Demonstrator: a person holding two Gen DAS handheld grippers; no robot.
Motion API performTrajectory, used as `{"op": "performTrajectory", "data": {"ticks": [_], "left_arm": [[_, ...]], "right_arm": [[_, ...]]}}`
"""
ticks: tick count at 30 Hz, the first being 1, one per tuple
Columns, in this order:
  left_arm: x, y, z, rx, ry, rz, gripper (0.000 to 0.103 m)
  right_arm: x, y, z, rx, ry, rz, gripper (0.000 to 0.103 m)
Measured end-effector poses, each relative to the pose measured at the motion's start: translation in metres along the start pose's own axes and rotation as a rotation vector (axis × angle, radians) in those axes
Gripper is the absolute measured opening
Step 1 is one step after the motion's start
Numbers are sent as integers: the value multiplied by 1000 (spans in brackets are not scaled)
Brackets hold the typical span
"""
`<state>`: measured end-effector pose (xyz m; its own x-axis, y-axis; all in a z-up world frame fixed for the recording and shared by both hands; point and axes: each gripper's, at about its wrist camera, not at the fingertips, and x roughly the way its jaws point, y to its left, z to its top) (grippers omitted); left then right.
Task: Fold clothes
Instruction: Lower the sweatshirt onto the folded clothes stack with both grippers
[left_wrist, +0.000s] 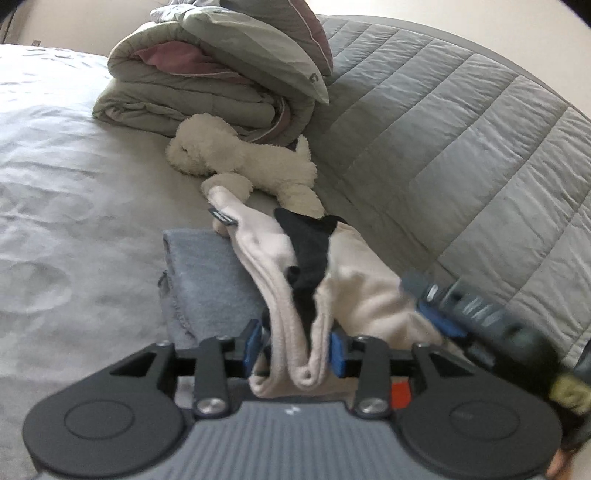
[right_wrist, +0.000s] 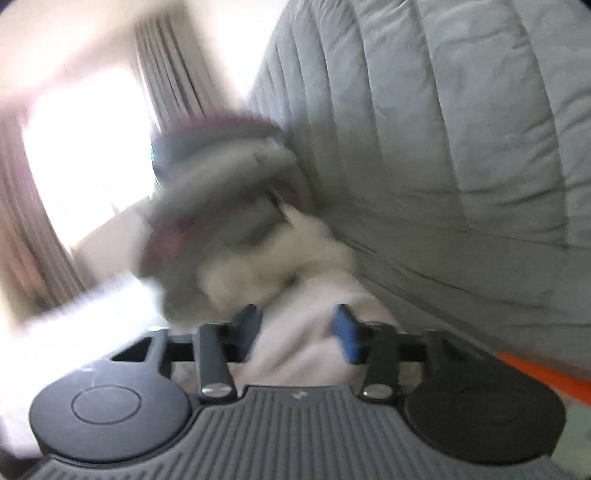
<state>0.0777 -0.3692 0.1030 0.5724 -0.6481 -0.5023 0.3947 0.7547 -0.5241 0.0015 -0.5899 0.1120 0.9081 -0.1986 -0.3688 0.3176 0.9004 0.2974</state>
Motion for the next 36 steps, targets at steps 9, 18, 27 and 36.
{"op": "performTrajectory", "data": {"ticks": [9, 18, 27, 36], "left_arm": [[-30, -45, 19, 189, -207, 120, 45], [26, -43, 13, 233, -72, 138, 36], [31, -35, 4, 299, -57, 166, 39], [5, -39, -12, 354, -66, 223, 54]], "right_arm": [[4, 11, -5, -140, 57, -38, 31], [0, 4, 1, -73, 68, -55, 28], [-11, 4, 1, -69, 112, -48, 25], [-32, 11, -5, -136, 131, -68, 35]]}}
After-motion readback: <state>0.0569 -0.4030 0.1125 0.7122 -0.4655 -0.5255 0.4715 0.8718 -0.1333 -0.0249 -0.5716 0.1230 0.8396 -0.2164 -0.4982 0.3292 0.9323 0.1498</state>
